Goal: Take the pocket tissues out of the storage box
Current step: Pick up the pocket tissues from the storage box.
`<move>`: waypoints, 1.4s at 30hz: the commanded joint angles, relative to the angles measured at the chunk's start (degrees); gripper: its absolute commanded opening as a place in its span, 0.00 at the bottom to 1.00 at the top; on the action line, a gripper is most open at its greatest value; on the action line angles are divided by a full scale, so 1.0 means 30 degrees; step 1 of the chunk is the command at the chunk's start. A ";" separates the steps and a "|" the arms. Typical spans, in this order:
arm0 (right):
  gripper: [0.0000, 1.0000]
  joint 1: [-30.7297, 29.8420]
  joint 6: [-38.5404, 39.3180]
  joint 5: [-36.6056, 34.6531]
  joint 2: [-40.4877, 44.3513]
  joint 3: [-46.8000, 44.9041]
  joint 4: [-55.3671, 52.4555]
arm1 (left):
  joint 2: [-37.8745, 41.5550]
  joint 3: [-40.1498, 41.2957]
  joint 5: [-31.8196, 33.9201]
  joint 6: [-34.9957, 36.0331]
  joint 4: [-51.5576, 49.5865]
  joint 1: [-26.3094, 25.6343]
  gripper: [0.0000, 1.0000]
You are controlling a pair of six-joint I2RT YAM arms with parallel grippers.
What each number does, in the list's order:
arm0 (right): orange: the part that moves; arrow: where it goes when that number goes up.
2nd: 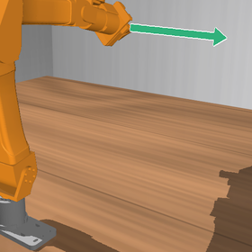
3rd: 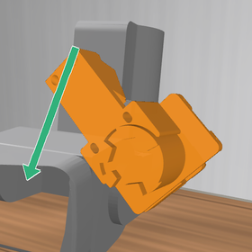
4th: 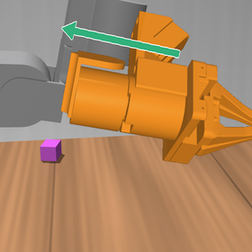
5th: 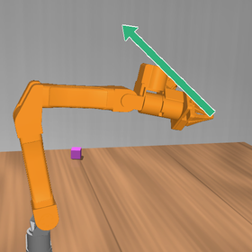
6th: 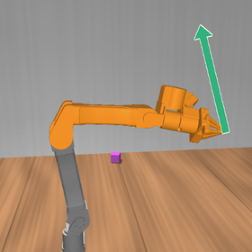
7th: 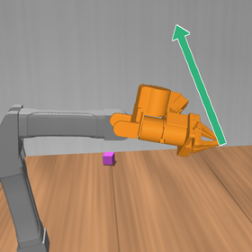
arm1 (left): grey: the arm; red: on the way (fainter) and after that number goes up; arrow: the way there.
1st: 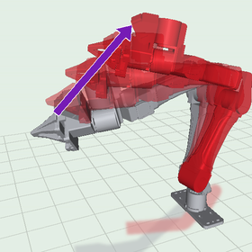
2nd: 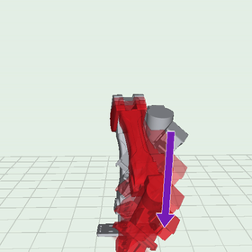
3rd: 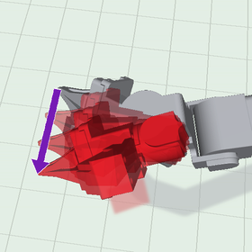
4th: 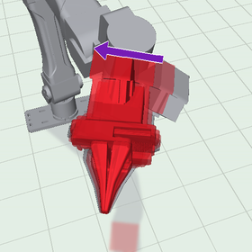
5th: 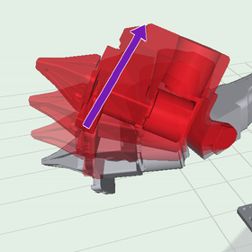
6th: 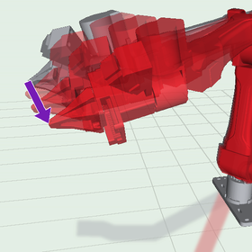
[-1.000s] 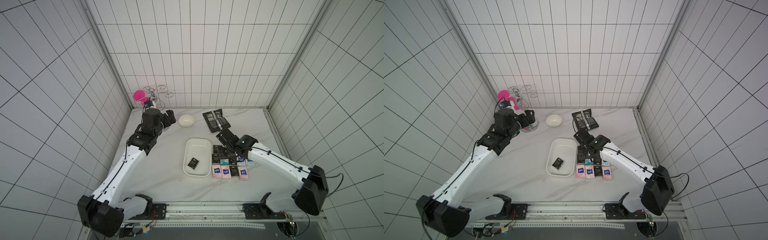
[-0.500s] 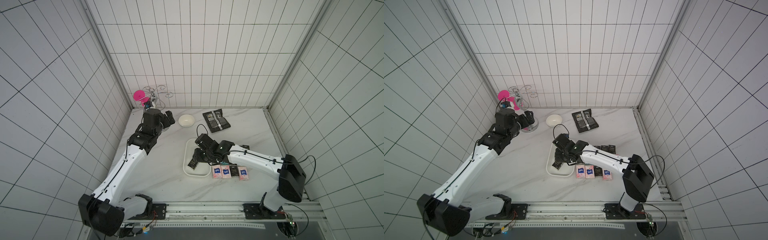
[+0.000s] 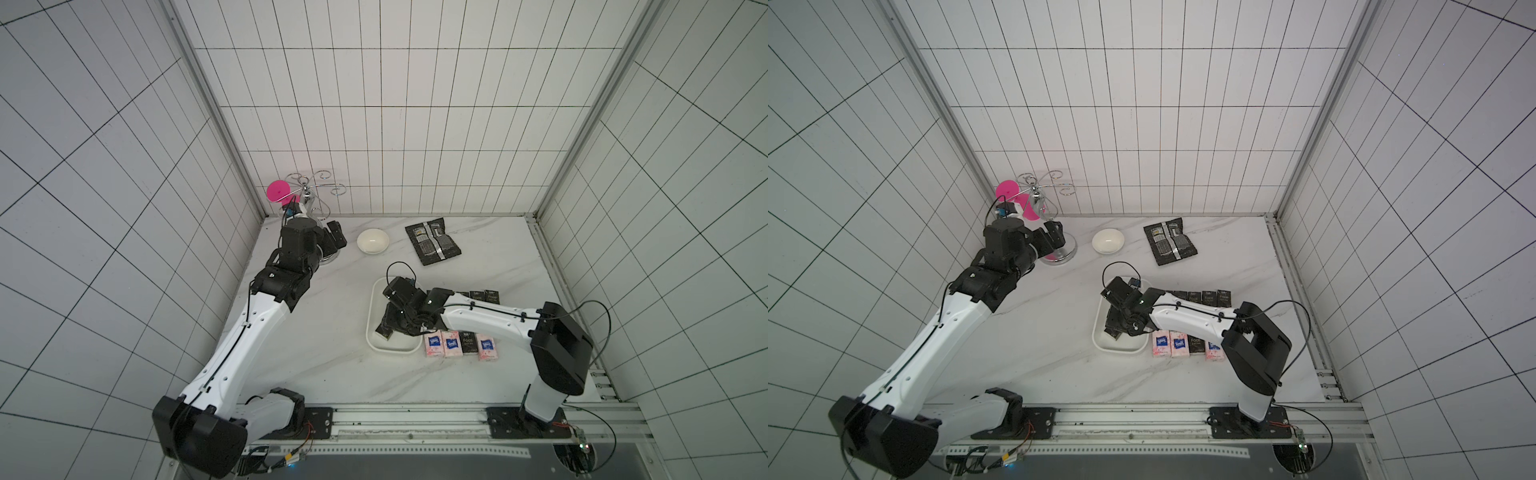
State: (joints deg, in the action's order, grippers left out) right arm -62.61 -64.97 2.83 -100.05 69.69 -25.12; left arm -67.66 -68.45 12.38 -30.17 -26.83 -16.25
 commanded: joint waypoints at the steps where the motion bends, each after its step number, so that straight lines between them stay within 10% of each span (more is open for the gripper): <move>1: 0.50 0.0226 -0.0492 0.0308 -0.0684 -0.0721 -0.0211 | 0.0330 0.0219 -0.0205 0.0070 0.0271 0.0173 0.99; 15: 0.48 0.1026 -0.0569 0.0689 -0.2546 -0.0657 0.0724 | 0.0041 0.0139 -0.0372 0.0036 0.0498 0.0231 0.99; 31: 0.02 0.1803 0.0481 0.0543 -0.2443 -0.0270 0.1290 | -0.0109 -0.0065 -0.0347 0.0107 0.0476 0.0290 0.99; 42: 0.00 0.2675 0.4619 -0.0864 0.1324 0.0178 -0.1698 | -0.0306 -0.0271 -0.0409 0.0124 0.0506 0.0319 0.99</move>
State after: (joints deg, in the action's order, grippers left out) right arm -56.01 -56.31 2.48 -100.07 68.77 -25.69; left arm -68.05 -68.31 11.73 -30.17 -26.74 -15.57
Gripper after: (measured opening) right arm 0.094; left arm 0.986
